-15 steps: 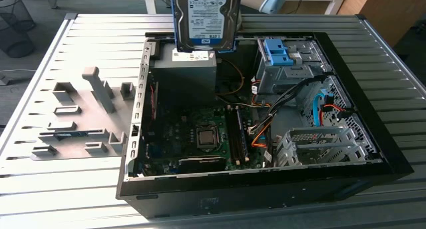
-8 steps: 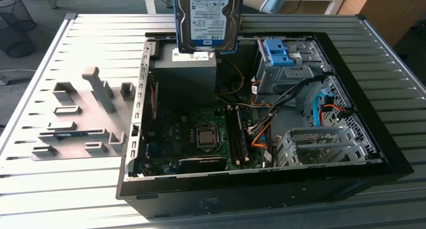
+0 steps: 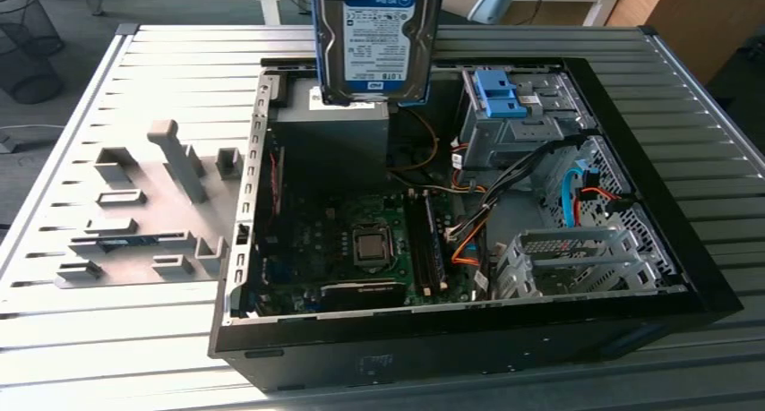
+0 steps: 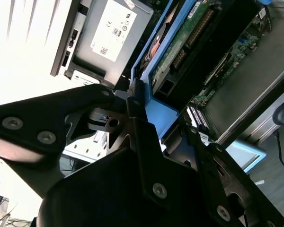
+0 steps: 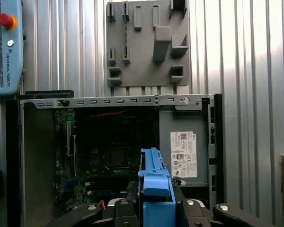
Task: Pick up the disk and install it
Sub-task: 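Pick up the disk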
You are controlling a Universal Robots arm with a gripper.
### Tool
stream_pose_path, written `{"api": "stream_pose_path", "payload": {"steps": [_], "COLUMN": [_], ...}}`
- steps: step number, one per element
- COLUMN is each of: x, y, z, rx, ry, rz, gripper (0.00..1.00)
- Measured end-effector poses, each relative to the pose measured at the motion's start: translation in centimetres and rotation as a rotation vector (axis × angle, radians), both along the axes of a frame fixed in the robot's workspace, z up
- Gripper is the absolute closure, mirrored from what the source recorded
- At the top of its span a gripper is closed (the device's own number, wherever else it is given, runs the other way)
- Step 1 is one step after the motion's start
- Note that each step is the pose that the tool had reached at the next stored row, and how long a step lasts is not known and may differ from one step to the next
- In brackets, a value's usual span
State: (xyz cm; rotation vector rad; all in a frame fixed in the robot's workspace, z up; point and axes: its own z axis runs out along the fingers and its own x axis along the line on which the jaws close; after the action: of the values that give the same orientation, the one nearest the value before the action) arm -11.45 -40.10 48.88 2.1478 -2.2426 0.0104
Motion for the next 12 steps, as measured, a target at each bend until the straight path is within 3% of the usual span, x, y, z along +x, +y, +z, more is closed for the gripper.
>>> {"api": "stream_pose_path", "payload": {"steps": [8, 12], "x": [0.04, 0.05], "y": [-1.75, -1.87], "z": [-0.03, -0.04], "rx": [-0.0011, -0.0016], "ry": [0.0000, -0.0001], "rz": [0.000, 0.000], "gripper": [0.63, 0.63]}}
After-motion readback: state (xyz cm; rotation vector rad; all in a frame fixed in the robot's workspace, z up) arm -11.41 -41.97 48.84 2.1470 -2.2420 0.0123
